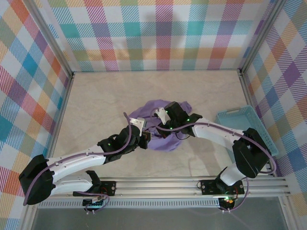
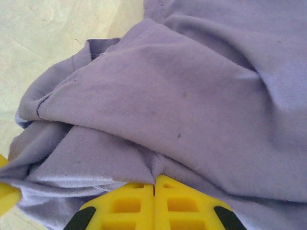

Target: Fold the inside-out t-shirt

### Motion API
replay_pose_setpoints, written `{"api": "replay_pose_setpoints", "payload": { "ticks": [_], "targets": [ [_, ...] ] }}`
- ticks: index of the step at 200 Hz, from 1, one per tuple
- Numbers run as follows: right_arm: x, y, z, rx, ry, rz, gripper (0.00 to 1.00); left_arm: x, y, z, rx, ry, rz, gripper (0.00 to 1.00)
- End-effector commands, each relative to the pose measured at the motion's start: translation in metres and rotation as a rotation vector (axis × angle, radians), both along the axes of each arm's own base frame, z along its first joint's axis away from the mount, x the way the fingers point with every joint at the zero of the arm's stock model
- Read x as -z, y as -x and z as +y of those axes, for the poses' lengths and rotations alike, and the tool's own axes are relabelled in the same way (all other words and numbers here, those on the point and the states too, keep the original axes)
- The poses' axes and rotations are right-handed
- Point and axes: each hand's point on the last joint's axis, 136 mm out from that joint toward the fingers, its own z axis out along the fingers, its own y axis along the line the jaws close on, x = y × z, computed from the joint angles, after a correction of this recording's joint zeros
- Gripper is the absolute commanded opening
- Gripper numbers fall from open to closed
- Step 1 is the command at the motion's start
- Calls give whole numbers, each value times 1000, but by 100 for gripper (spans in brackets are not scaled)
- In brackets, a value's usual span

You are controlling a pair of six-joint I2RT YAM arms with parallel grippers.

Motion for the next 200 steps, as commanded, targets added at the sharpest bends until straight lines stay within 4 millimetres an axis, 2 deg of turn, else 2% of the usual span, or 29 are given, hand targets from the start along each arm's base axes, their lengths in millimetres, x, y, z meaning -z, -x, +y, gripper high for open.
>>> {"api": "replay_pose_setpoints", "payload": {
  "ticks": [1,32,62,85,97,118,138,148,169,190,200],
  "targets": [
    [-25,-13,-15,114,-16,-91,0,9,-3,12,-59,-56,0,9],
    [-40,-11,-26,168,-30,-106,0,24,-4,16,-77,-99,29,16],
    [-57,-7,-37,203,-63,-146,0,33,-4,20,-96,-116,46,12],
    [-62,1,-33,160,-79,-121,0,33,-1,17,-80,-101,54,12],
    [-61,4,-30,147,-92,-99,0,26,3,10,-42,-67,58,17],
    [-62,12,-23,112,-130,-85,0,0,11,-7,18,36,41,28],
    [-75,16,-23,102,-189,-118,0,-20,21,-24,80,113,24,44],
    [-83,19,-22,87,-215,-132,0,-22,23,-30,89,129,33,51],
    [-92,26,-18,54,-241,-155,0,-22,20,-38,78,163,55,56],
    [-91,30,-17,37,-226,-171,0,-28,16,-42,52,224,65,66],
    [-90,31,-16,30,-221,-176,0,-30,14,-43,34,237,71,67]
  ]
}}
